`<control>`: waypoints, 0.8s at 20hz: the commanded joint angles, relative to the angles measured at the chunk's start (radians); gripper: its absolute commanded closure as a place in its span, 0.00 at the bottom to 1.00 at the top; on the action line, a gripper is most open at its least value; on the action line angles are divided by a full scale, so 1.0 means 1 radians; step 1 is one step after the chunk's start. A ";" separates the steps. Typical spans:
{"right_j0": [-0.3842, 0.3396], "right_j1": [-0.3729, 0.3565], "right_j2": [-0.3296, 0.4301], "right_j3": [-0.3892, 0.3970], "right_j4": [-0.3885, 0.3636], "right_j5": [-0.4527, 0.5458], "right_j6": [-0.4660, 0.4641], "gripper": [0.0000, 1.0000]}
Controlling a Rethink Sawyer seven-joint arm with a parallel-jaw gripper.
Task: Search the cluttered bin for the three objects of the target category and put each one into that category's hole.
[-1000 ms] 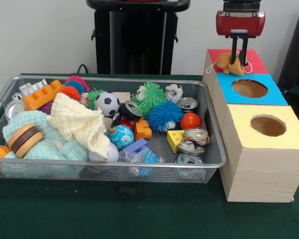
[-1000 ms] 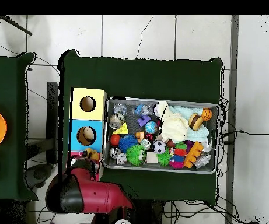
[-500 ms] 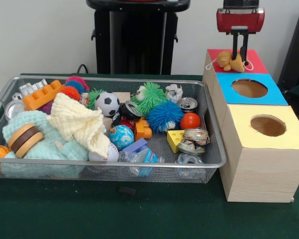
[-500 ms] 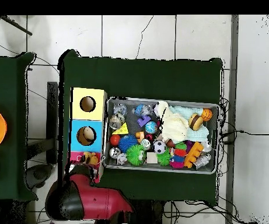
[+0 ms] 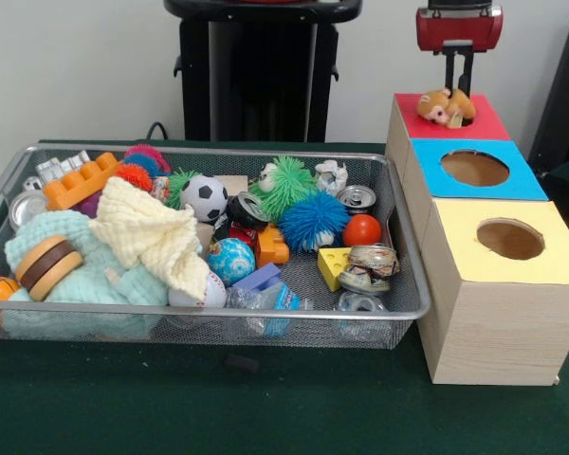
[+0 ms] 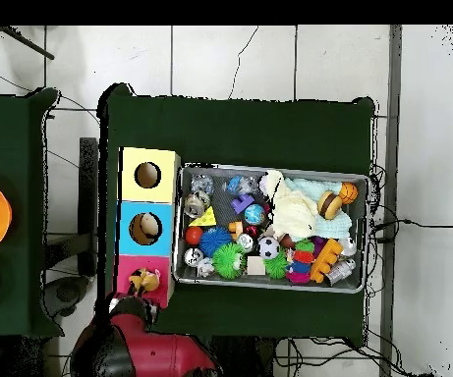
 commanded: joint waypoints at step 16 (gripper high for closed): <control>0.063 0.158 0.101 0.127 0.045 -0.142 0.313 1.00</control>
